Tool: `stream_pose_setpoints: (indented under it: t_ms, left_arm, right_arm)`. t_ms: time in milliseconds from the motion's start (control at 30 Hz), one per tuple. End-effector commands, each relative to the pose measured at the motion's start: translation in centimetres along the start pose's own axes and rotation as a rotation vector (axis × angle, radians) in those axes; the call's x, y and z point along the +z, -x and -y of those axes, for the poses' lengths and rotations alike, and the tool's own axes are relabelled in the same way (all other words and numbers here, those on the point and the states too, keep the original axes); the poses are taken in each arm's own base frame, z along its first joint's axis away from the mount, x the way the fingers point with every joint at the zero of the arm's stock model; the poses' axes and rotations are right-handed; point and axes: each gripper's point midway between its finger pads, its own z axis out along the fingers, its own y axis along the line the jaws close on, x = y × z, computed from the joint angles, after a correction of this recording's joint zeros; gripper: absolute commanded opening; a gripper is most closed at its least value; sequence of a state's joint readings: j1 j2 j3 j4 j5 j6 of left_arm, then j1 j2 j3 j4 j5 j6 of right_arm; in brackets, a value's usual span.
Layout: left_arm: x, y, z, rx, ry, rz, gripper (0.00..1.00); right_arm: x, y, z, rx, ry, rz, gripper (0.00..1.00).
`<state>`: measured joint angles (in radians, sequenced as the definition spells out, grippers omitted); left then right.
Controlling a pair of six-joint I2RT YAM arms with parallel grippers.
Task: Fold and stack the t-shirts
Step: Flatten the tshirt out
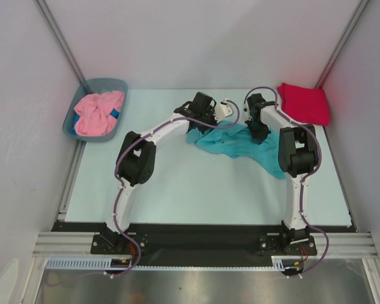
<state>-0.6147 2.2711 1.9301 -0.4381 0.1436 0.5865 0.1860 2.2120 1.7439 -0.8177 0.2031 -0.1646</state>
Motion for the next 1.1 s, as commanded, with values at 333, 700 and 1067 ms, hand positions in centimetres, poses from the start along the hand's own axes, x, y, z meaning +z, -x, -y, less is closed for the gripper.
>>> stream_pose_setpoints:
  t_ms: [333, 700, 1067]
  left_arm:
    - [-17.5, -1.1, -5.5, 0.219, 0.044, -0.149, 0.00]
    - [-25.8, -5.8, -4.4, 0.362, -0.057, -0.366, 0.00]
    - [-27.4, -10.6, 2.7, 0.512, -0.325, -0.430, 0.00]
  right_arm:
    - [0.0, 0.6, 0.2, 0.014, -0.011, 0.026, 0.00]
    - [0.1, 1.2, -0.4, 0.001, -0.006, 0.036, 0.00]
    - [-0.5, 1.5, 0.3, -0.001, -0.033, 0.048, 0.00]
